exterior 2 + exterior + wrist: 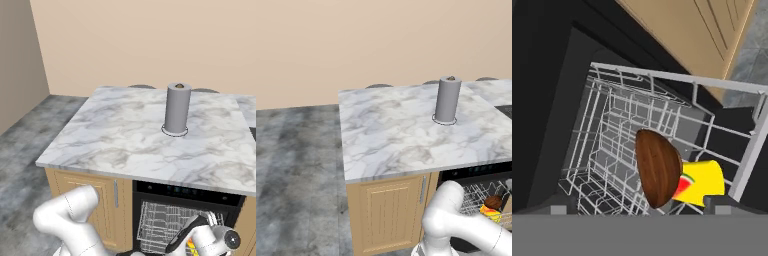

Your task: Pick up the cup and bowl from the counter, place them in the dishwasher, and close the dishwasher door.

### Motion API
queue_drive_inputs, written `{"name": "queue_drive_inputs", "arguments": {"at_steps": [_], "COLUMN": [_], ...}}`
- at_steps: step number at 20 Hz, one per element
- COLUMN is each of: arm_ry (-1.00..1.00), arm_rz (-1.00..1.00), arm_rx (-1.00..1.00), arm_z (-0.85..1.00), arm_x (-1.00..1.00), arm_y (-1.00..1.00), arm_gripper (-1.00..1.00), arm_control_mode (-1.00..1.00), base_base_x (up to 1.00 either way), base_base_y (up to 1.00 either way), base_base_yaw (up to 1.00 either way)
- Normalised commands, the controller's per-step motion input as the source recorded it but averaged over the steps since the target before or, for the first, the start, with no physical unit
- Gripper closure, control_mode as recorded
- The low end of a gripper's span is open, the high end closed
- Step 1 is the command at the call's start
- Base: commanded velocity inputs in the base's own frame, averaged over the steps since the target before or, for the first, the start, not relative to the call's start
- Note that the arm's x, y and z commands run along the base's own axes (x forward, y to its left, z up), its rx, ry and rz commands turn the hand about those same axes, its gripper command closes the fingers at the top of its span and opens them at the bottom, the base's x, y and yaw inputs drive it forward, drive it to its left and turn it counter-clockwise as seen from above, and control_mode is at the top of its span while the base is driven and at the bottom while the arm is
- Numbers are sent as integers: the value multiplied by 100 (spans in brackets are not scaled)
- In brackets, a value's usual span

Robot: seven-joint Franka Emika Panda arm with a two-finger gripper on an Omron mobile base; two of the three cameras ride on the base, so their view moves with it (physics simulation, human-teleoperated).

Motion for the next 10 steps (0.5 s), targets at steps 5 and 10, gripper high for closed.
{"name": "queue_drive_inputs", "arguments": {"at_steps": [5,10], "arm_ry": [-6,-9], "arm_rz": [-2,-1], "arm_rx": [13,11], "arm_z": [1,3], "arm_x": [-24,-44], "arm_y": [0,0], "arm_gripper": [-100,-100], "arm_control_mode": [-100,-100], "base_base_x": [0,0], "base_base_y": [0,0], "base_base_yaw": [0,0]}}
